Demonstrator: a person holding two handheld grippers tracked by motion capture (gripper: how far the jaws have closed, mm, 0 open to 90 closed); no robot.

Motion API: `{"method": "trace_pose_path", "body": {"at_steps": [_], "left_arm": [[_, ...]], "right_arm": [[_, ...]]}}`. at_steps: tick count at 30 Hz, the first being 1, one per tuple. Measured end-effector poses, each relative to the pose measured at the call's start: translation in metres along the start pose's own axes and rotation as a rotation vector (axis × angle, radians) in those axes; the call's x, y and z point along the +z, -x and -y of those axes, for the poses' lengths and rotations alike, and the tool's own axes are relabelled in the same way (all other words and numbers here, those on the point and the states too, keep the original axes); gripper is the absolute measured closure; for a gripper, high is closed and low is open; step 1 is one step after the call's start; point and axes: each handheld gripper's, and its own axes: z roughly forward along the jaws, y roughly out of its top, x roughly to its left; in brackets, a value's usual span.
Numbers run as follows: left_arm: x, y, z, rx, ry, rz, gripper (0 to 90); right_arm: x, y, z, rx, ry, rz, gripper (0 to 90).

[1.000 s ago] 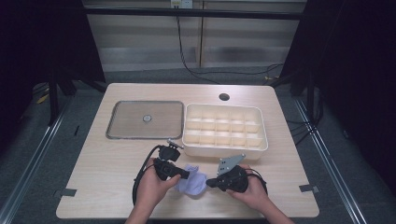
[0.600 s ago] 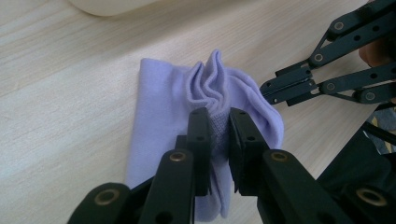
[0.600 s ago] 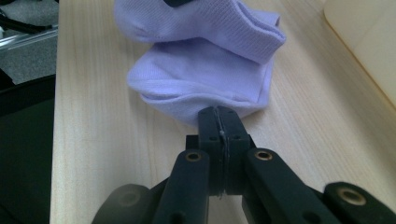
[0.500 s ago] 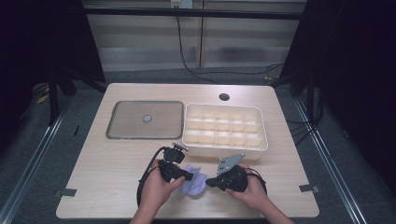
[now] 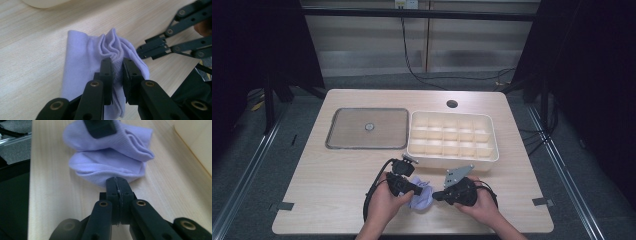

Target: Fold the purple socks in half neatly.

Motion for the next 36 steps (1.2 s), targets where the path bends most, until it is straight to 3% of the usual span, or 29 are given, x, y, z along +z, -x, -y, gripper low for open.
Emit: {"method": "trace_pose_path", "body": {"at_steps": [4, 9, 26, 30, 32, 36], "left_arm": [[0.0, 0.0, 0.001, 0.001, 0.003, -0.007, 79.5], [0.0, 0.001, 0.001, 0.002, 0.003, -0.011, 79.5], [0.003, 0.01, -0.001, 0.024, 0.008, 0.006, 79.5], [0.007, 0.01, 0.0, 0.028, 0.005, -0.005, 79.2], [0.009, 0.011, 0.0, 0.052, -0.008, -0.033, 79.0], [0.014, 0.013, 0.003, 0.062, -0.017, -0.028, 78.1]], "right_arm": [[-0.003, -0.005, 0.0, -0.027, 0.001, -0.016, 89.5], [-0.002, -0.01, 0.001, -0.027, -0.008, -0.041, 89.5], [0.007, -0.003, -0.001, -0.003, -0.021, -0.015, 89.4], [0.007, -0.002, -0.001, -0.009, -0.022, -0.016, 89.3], [0.007, -0.002, -0.001, -0.01, -0.022, -0.016, 89.3], [0.007, -0.003, 0.0, -0.011, -0.023, -0.017, 89.1]]}}
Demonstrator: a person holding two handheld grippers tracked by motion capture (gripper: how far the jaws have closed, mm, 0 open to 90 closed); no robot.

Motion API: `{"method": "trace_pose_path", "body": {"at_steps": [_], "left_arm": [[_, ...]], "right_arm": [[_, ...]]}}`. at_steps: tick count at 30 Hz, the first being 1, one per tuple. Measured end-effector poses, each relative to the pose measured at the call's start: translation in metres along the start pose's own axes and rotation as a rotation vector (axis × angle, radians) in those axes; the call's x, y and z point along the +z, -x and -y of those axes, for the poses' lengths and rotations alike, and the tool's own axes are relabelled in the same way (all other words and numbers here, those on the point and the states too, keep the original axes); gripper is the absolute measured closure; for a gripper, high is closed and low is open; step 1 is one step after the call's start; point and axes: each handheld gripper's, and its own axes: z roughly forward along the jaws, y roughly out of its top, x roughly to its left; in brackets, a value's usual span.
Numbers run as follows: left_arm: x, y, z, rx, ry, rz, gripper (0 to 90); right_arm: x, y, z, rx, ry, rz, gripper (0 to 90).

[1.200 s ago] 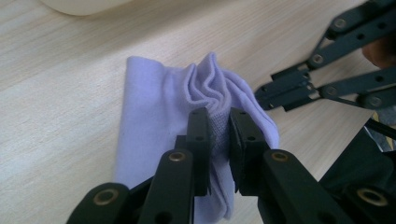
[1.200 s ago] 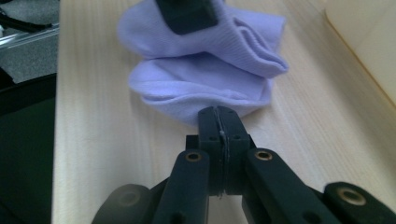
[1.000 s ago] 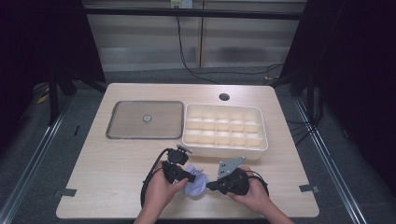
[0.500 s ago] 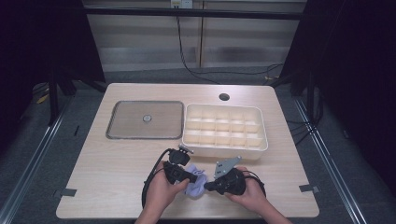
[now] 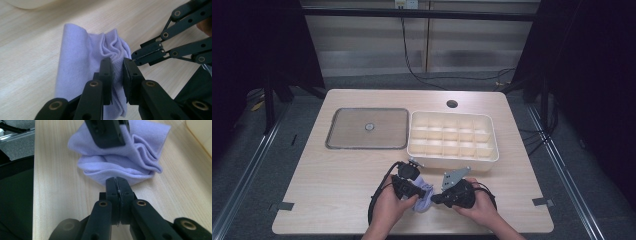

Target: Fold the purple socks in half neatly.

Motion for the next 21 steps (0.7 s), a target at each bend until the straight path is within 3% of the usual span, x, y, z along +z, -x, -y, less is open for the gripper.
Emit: {"method": "trace_pose_path", "body": {"at_steps": [7, 15, 18, 21], "left_arm": [[0.003, 0.001, 0.003, 0.021, -0.019, 0.025, 70.7], [-0.017, -0.003, 0.0, -0.002, 0.042, 0.056, 66.6], [-0.023, -0.006, -0.003, -0.008, 0.07, 0.042, 68.9], [-0.024, -0.014, -0.006, -0.027, 0.078, 0.011, 79.4]], "right_arm": [[-0.001, 0.0, 0.001, 0.0, -0.003, -0.005, 88.6], [-0.002, 0.0, 0.001, -0.002, 0.0, -0.003, 88.7], [-0.002, -0.001, 0.001, 0.006, 0.0, -0.005, 88.6], [-0.002, -0.001, 0.002, 0.001, -0.001, 0.001, 88.7]]}}
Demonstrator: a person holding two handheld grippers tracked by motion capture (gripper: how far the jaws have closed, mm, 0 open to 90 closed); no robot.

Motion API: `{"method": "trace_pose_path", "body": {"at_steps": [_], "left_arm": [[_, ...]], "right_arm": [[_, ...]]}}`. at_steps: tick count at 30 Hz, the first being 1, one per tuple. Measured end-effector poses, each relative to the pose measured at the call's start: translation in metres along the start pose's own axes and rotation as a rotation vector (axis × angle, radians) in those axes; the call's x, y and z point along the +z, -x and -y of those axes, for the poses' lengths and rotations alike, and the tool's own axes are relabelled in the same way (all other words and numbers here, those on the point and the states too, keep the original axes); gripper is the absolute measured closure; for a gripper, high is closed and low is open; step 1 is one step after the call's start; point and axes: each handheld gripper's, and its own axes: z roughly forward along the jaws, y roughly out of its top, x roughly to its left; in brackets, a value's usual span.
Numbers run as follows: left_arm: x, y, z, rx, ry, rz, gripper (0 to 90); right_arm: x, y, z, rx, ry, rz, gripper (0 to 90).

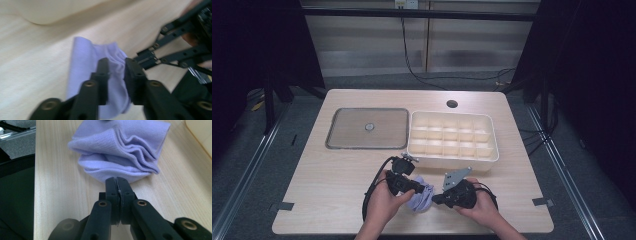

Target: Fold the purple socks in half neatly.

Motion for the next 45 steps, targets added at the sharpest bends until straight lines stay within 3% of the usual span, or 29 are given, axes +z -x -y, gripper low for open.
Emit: {"method": "trace_pose_path", "body": {"at_steps": [3, 10, 15, 19, 21, 22, 26, 36, 45], "left_arm": [[0.007, -0.001, 0.0, 0.003, -0.018, -0.027, 85.1], [0.036, 0.003, 0.01, 0.046, -0.111, -0.048, 84.6], [0.038, 0.009, 0.011, 0.071, -0.097, -0.08, 81.2], [0.029, 0.005, 0.01, 0.045, -0.075, -0.007, 80.2], [0.026, 0.004, 0.01, 0.041, -0.068, -0.034, 81.6], [0.026, 0.004, 0.01, 0.035, -0.07, -0.028, 82.2], [0.034, 0.003, 0.014, 0.053, -0.11, -0.041, 82.4], [0.044, 0.013, 0.012, 0.082, -0.066, -0.097, 82.0], [0.043, 0.01, 0.011, 0.031, -0.044, -0.044, 76.3]], "right_arm": [[-0.001, 0.0, 0.0, -0.007, 0.0, 0.004, 88.6], [0.0, 0.001, 0.0, -0.008, -0.001, 0.002, 88.6], [-0.002, 0.001, 0.001, -0.015, -0.003, 0.008, 88.6], [-0.002, 0.002, 0.002, -0.002, -0.001, 0.007, 88.6], [-0.002, 0.002, 0.002, -0.008, -0.001, 0.008, 88.7], [-0.003, 0.003, 0.002, -0.009, 0.001, 0.012, 88.7], [-0.003, 0.003, 0.003, 0.001, -0.001, 0.012, 88.8], [-0.006, 0.005, 0.004, 0.001, 0.007, 0.022, 88.8], [-0.009, 0.008, 0.007, 0.009, 0.005, 0.027, 88.8]]}}
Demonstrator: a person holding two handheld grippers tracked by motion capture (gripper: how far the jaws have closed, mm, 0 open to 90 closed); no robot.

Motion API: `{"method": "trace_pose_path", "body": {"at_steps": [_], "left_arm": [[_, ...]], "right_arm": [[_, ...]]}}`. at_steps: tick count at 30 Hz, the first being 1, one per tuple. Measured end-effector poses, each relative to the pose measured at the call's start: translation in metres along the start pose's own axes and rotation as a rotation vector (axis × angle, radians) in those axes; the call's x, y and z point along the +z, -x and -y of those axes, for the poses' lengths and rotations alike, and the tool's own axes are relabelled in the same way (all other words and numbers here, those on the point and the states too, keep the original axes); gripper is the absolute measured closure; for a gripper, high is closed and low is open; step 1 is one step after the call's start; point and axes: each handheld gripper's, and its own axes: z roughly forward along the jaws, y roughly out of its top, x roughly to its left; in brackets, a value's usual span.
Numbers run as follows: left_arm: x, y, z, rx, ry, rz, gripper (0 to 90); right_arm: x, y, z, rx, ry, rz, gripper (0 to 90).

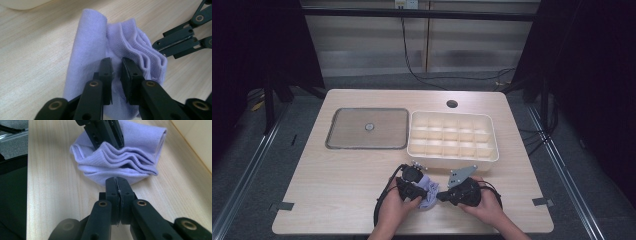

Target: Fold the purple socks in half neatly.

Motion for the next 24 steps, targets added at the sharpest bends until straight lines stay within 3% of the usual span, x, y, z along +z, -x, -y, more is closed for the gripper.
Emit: {"method": "trace_pose_path", "body": {"at_steps": [3, 10, 19, 24], "left_arm": [[-0.004, -0.002, 0.0, -0.013, 0.007, 0.028, 71.4], [-0.023, -0.01, -0.002, -0.025, 0.041, 0.055, 70.3], [-0.032, -0.025, -0.003, -0.056, 0.071, 0.001, 64.2], [-0.031, -0.032, -0.002, -0.066, 0.072, -0.001, 60.2]], "right_arm": [[0.0, 0.0, 0.0, -0.001, 0.002, 0.001, 88.8], [0.0, 0.0, 0.0, 0.004, 0.0, 0.004, 88.8], [0.0, 0.001, 0.0, 0.006, 0.0, 0.004, 88.8], [0.0, 0.002, 0.0, 0.011, 0.004, 0.002, 88.8]]}}
